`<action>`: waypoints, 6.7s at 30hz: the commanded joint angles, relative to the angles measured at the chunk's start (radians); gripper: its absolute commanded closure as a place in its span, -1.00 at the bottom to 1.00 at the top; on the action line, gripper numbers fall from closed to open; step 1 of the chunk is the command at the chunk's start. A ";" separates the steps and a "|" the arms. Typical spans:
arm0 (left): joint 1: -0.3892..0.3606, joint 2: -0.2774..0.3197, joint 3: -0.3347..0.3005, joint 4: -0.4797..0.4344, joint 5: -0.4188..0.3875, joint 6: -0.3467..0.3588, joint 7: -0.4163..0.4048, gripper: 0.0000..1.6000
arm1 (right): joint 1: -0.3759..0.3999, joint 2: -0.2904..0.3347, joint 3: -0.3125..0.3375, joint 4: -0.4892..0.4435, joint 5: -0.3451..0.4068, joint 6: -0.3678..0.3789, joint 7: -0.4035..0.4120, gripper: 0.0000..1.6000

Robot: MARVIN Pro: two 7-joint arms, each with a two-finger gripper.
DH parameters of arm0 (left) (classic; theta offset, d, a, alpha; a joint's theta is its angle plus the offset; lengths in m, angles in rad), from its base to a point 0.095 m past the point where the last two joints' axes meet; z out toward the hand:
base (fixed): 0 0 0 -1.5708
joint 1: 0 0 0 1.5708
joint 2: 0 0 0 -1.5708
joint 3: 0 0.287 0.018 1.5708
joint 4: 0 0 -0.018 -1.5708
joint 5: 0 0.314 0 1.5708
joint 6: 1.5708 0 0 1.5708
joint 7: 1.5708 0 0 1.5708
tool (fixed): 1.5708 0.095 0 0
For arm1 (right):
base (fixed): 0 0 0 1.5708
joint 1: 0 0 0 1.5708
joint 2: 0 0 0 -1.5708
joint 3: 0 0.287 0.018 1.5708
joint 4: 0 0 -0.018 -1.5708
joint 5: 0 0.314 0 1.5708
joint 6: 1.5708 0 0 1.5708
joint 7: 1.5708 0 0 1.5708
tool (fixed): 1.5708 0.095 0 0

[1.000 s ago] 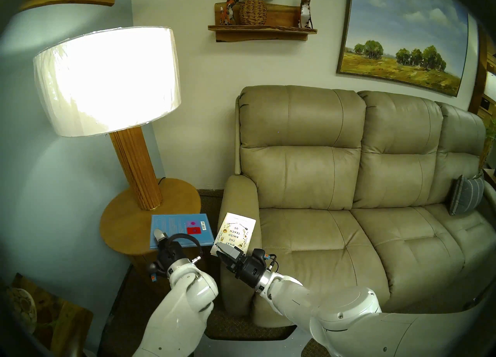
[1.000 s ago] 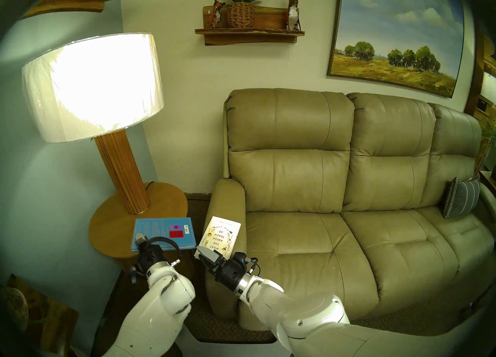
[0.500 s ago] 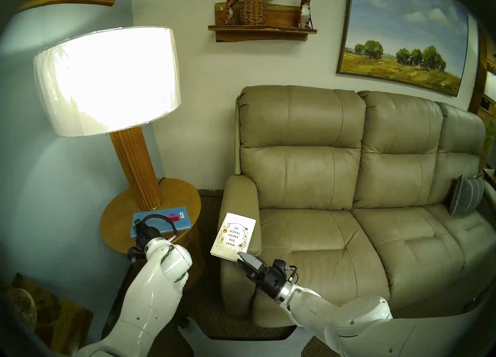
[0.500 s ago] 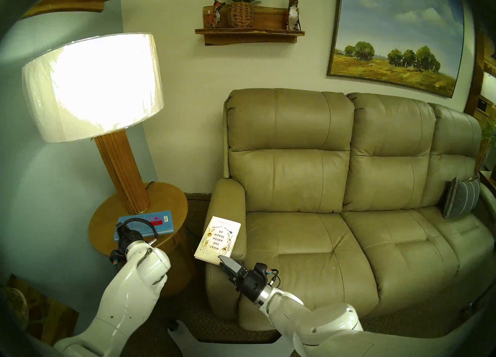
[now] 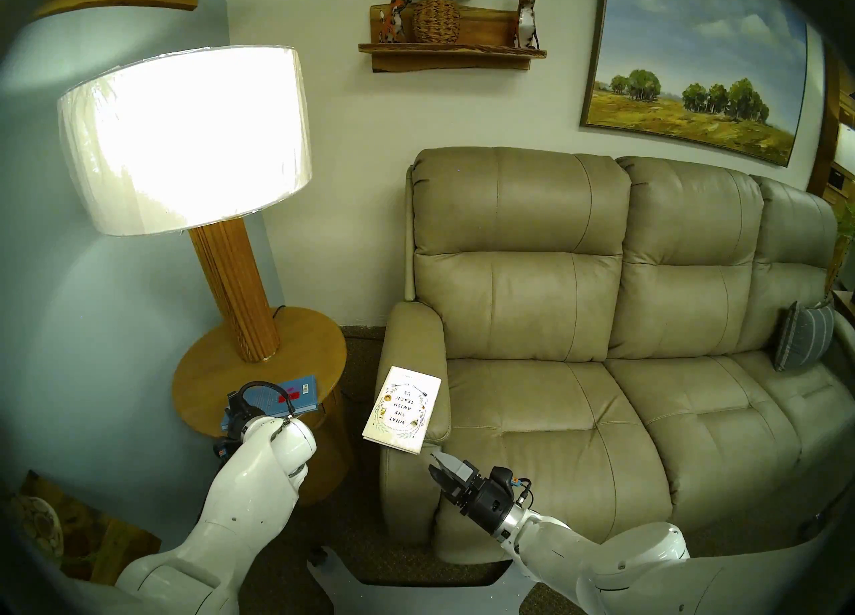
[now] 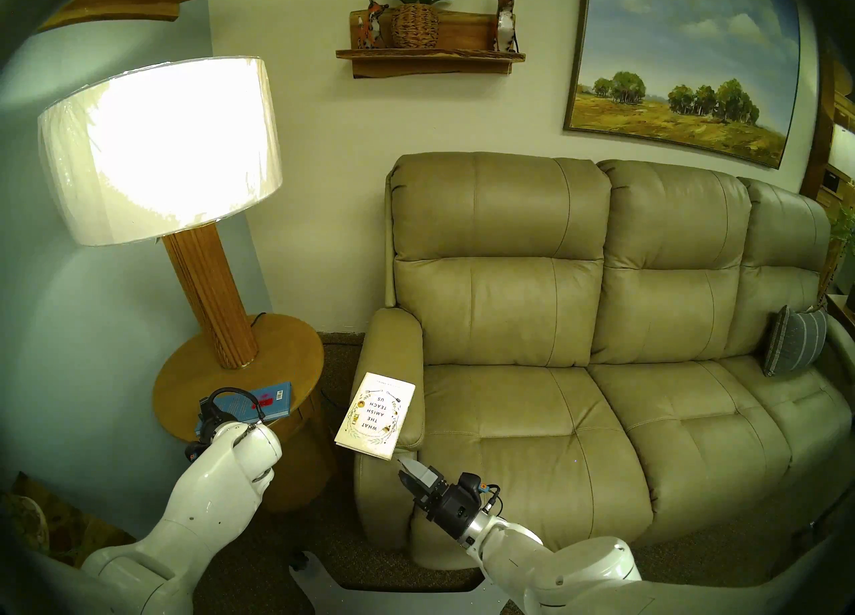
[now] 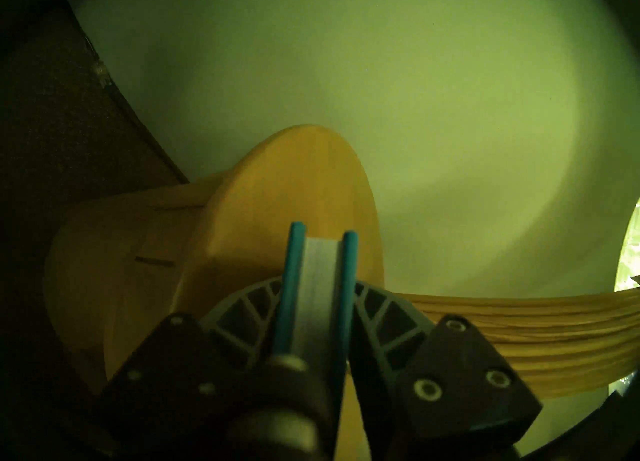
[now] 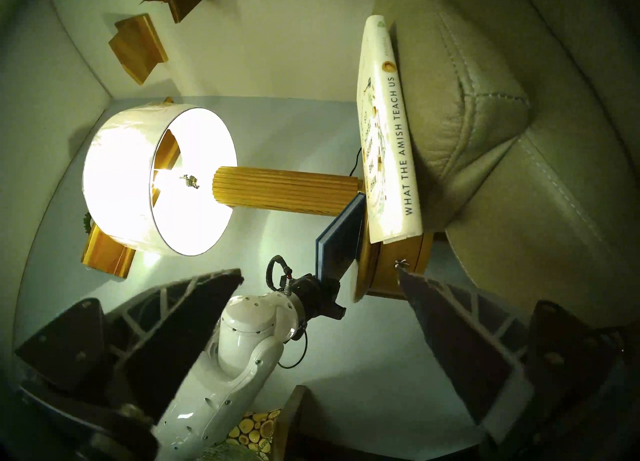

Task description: Move books from sofa to side table

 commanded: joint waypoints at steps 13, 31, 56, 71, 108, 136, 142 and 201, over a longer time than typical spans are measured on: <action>-0.212 0.053 0.030 0.094 0.034 0.066 0.185 -0.97 | 0.016 -0.007 0.001 0.000 -0.002 0.004 -0.001 -1.00; -0.030 0.057 0.040 -0.153 0.017 0.004 0.296 -1.00 | 0.012 -0.010 0.006 -0.012 -0.001 -0.004 0.000 -1.00; -0.009 0.121 -0.088 -0.308 -0.123 0.088 0.414 -1.00 | 0.011 -0.014 0.004 -0.007 -0.006 -0.029 0.002 -1.00; 0.067 0.080 -0.036 -0.381 -0.099 0.087 0.407 -1.00 | 0.006 -0.005 0.005 -0.002 0.001 -0.038 0.004 -1.00; 0.413 0.093 0.053 -0.706 0.088 0.127 0.167 -1.00 | 0.044 0.017 0.000 -0.015 0.007 -0.069 -0.014 -1.00; 0.586 0.038 0.060 -0.623 0.247 0.047 -0.274 -1.00 | 0.172 -0.114 -0.015 -0.028 -0.019 -0.101 -0.459 -1.00; 0.592 0.018 0.035 -0.603 0.232 0.056 -0.338 -1.00 | 0.190 -0.125 -0.007 -0.012 -0.013 -0.097 -0.475 -1.00; 0.612 -0.071 0.131 -0.496 0.163 0.309 -0.572 -1.00 | 0.206 -0.205 -0.070 0.005 -0.086 -0.067 -0.207 1.00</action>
